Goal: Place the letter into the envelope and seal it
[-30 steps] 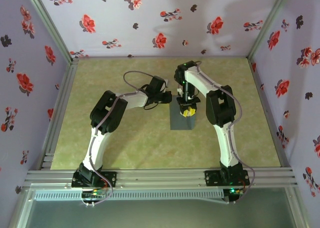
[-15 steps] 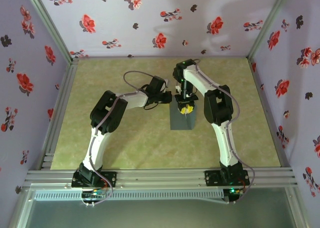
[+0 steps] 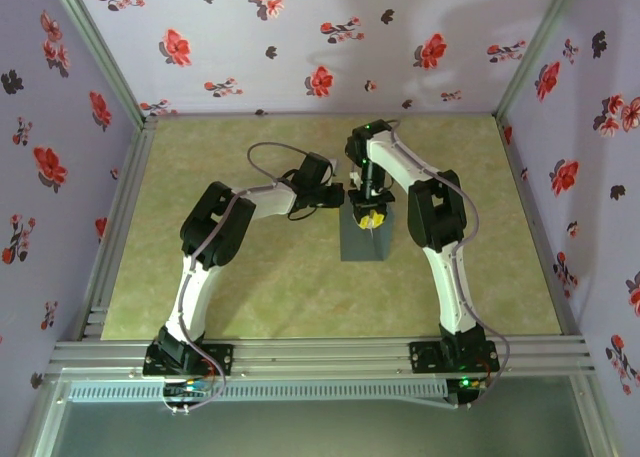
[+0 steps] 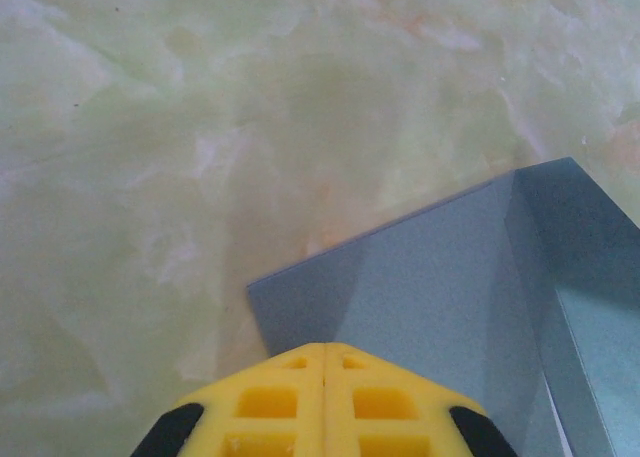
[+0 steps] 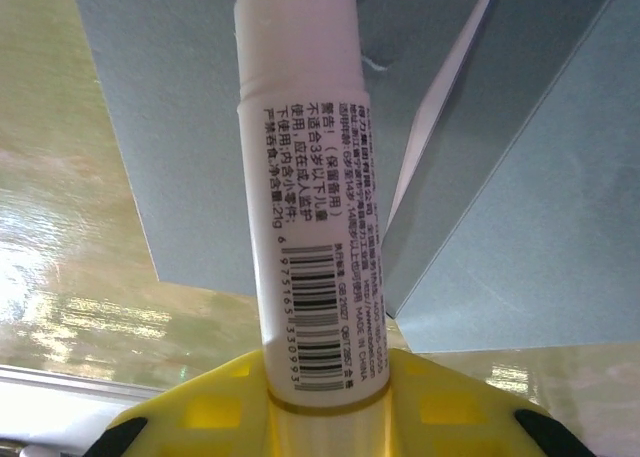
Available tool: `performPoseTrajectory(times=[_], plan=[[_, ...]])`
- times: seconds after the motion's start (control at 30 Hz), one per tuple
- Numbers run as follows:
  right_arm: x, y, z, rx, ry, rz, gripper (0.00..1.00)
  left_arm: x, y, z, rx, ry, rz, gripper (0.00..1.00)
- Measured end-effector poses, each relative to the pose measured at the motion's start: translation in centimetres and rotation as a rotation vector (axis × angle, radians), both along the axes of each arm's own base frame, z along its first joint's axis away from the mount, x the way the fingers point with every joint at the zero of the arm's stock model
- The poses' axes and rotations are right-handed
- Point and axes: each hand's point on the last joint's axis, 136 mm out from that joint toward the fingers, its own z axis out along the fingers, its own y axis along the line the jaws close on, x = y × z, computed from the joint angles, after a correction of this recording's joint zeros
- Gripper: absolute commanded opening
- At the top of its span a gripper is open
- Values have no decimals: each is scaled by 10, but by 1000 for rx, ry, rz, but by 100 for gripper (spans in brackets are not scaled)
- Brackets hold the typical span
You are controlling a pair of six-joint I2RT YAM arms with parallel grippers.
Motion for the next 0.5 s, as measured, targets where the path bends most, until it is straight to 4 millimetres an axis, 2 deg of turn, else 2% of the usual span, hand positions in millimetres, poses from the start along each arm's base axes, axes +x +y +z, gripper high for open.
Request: performPoseTrajectory(times=[0.2, 0.5], plan=[[-18, -3, 1, -5, 14, 15, 0, -4, -4, 0, 1, 3, -10, 0], [-39, -8, 30, 10, -15, 30, 0, -5, -4, 0, 1, 3, -12, 0]])
